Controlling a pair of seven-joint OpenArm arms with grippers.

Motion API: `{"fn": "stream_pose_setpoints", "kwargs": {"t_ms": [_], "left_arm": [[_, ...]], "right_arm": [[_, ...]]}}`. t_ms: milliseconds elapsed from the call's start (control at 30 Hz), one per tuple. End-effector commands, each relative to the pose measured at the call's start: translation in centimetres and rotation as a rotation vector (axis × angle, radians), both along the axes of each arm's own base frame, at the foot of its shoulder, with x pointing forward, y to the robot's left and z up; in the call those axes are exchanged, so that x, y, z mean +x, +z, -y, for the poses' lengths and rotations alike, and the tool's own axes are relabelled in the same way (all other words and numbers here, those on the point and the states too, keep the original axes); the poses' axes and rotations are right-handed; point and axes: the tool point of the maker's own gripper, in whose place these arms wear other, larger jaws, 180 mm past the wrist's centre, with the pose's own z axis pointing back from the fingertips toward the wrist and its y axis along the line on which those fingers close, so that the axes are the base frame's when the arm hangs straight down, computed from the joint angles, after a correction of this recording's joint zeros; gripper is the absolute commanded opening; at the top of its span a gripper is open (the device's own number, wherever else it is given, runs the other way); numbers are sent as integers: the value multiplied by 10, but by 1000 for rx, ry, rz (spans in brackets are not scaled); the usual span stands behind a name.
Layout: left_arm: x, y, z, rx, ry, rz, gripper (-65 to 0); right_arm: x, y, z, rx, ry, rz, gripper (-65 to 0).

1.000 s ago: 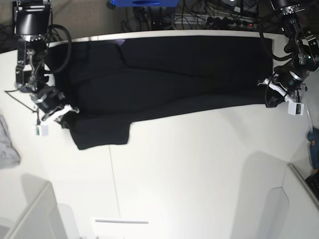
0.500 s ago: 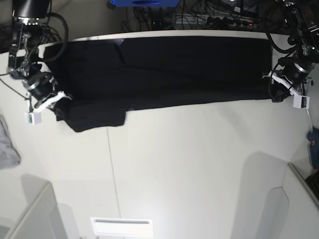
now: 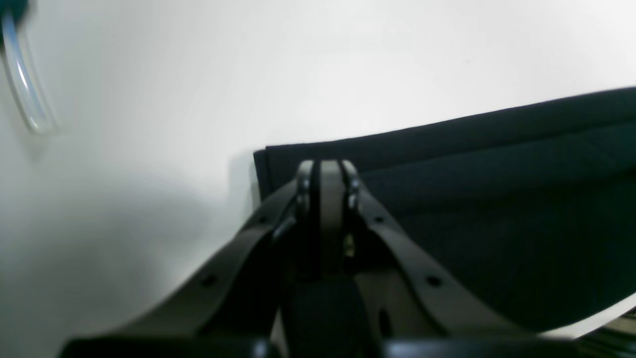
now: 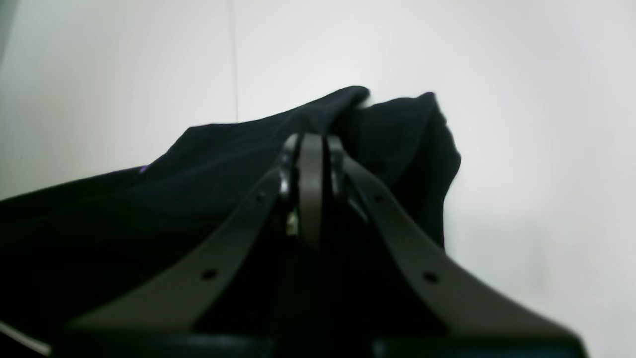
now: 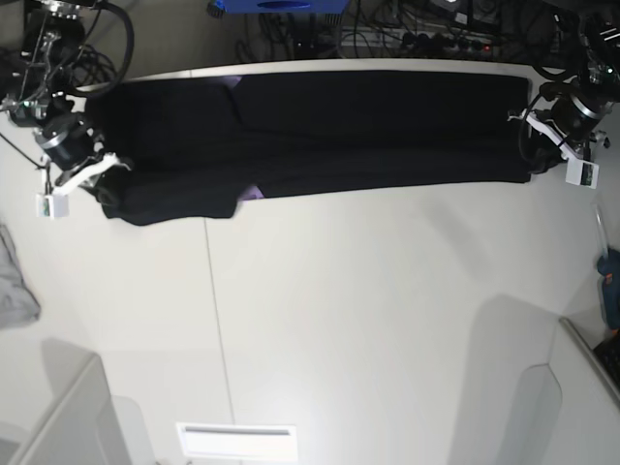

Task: Fold the T-shirt properly
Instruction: 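Lay the hem down over the folded shoulder edge with both grippers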

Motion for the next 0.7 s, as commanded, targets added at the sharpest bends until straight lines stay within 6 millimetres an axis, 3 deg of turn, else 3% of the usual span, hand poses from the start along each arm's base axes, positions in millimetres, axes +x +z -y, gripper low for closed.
{"fn": "stream_pose_setpoints", "kwargs": {"t_ms": [0,200,667], "left_arm": [[4,13,-7,22,3,38,-650],[-12,7,-14,38,12,-4,-650],[-35,-4,-7,43,-33,-70,-650]], "right_arm": [[4,13,6,-22,0,44,-650],[-13,3,3,-16,-3,4,-650],[-32,-3,-1,-20,9,-37,-650]]}}
